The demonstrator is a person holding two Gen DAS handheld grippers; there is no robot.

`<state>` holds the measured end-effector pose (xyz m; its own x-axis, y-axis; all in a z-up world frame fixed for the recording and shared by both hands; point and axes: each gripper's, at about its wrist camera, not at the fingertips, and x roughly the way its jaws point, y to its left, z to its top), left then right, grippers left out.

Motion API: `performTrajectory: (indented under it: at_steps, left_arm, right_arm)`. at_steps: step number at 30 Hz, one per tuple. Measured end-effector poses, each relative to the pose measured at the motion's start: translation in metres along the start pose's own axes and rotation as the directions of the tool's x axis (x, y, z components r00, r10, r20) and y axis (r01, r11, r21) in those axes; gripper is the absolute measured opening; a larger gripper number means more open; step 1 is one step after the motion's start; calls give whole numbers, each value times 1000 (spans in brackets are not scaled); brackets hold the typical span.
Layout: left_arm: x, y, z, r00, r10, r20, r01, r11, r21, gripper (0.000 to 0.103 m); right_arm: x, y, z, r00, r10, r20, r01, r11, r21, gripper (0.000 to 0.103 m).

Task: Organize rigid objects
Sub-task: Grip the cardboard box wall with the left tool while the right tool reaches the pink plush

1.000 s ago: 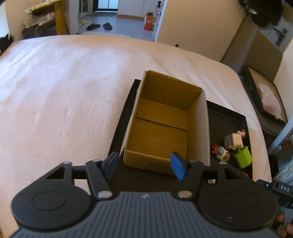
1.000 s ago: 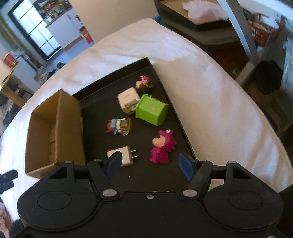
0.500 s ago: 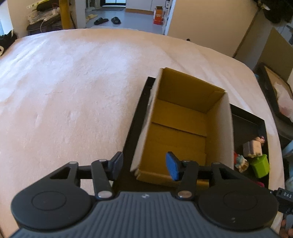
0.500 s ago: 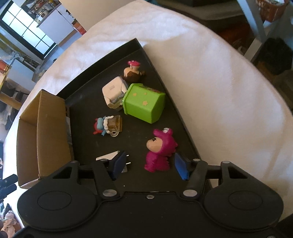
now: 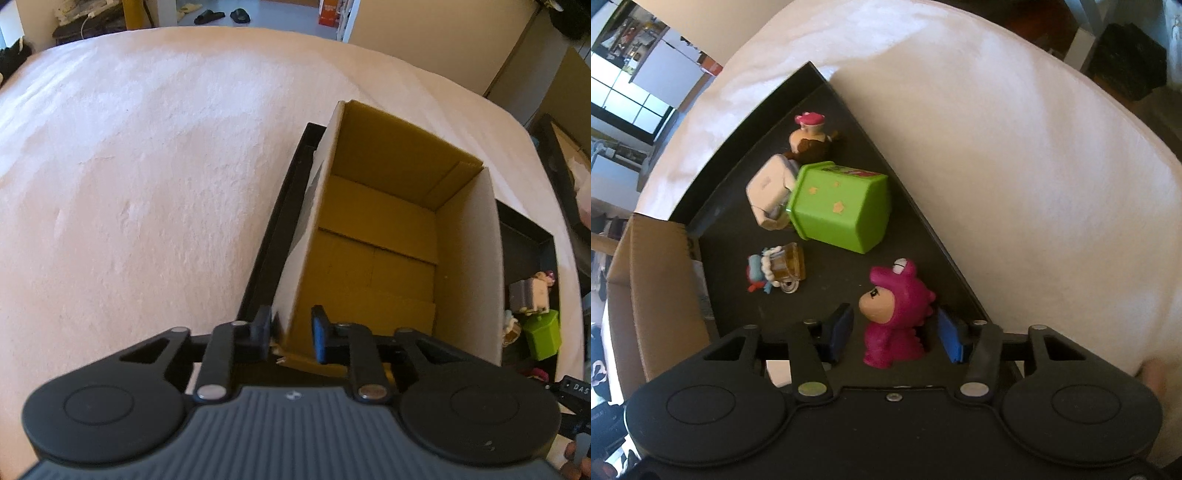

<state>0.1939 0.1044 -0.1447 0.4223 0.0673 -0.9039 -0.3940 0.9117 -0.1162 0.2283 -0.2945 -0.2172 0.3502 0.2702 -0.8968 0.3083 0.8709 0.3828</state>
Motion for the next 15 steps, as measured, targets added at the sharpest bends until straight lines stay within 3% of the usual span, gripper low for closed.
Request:
performTrajectory:
  at_steps: [2, 15]
  left_arm:
    - [0, -1, -1, 1000, 10, 9, -10, 1000, 13, 12]
    - [-10, 1, -28, 999, -34, -1, 34, 997, 67, 11]
  right_arm:
    - [1, 0, 0, 1000, 2, 12, -1, 1000, -7, 43]
    - [-22, 15, -9, 999, 37, 32, -34, 994, -99, 43]
